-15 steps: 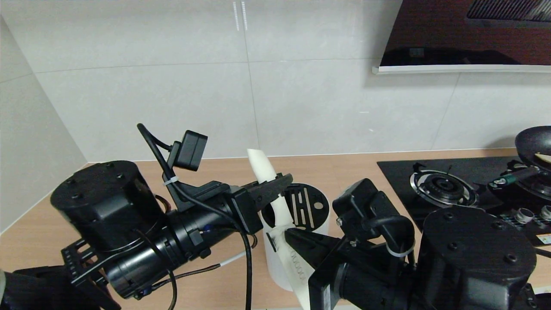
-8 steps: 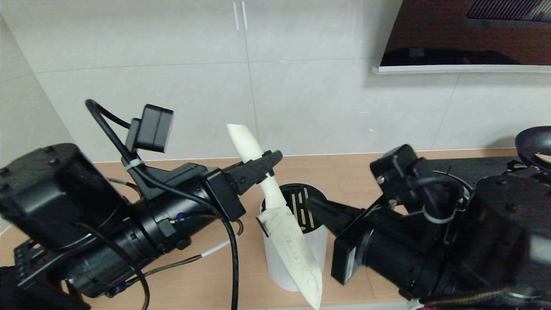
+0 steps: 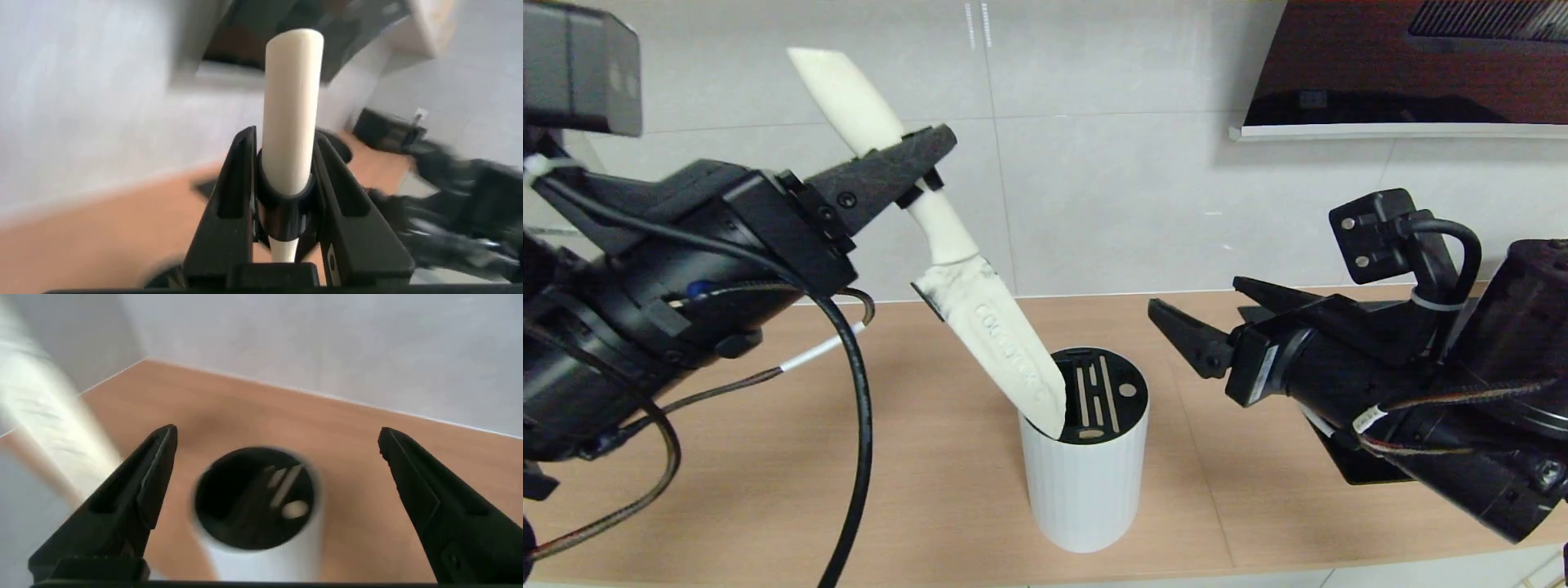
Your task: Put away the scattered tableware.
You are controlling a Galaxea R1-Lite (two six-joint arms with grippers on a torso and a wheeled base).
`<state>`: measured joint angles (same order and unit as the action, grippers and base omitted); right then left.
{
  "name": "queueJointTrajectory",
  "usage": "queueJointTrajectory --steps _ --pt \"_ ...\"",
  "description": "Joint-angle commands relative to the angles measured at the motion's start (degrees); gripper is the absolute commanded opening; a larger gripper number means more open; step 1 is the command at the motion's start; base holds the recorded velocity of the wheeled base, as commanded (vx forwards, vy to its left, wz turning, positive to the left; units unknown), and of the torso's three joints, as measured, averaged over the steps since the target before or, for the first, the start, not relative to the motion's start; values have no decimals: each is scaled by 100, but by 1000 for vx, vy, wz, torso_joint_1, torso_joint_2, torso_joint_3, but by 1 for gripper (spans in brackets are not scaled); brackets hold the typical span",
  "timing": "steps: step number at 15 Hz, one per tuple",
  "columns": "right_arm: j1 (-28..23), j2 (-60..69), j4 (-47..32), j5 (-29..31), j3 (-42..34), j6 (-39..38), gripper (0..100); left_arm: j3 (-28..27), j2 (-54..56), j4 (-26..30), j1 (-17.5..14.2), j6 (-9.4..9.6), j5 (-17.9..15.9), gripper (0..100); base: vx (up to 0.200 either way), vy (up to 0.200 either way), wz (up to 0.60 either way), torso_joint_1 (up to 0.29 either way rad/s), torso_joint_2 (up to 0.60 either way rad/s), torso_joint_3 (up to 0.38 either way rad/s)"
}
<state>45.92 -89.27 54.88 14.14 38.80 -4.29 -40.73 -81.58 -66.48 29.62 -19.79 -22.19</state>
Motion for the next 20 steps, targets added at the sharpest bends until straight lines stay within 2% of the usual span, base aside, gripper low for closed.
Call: queueJointTrajectory --steps 1,4,8,10,12,15,18,20 --pt "-277 6 5 1 5 -2 100 4 63 -234 -106 300 -225 0 0 0 0 0 0 0" --pt "-453 33 5 10 -57 104 100 188 -174 -612 -80 792 -251 0 0 0 0 0 0 0" --pt "-453 -55 5 27 -101 201 100 188 -631 -1245 -97 968 -251 0 0 0 0 0 0 0" --pt "-453 -73 5 36 -101 201 100 285 -868 -1377 -97 1152 -242 0 0 0 0 0 0 0" --pt "-453 -90 5 36 -101 201 100 346 -1044 -1386 -97 1231 -242 0 0 0 0 0 0 0" --pt "-453 -117 5 36 -101 201 100 408 -1273 -1456 -88 1249 -225 0 0 0 0 0 0 0" --pt "-453 -117 5 36 -119 201 100 390 -1686 -1966 -80 1223 -198 0 0 0 0 0 0 0" --pt "-453 -117 5 36 -119 201 100 408 -1782 -2062 -80 1223 -198 0 0 0 0 0 0 0"
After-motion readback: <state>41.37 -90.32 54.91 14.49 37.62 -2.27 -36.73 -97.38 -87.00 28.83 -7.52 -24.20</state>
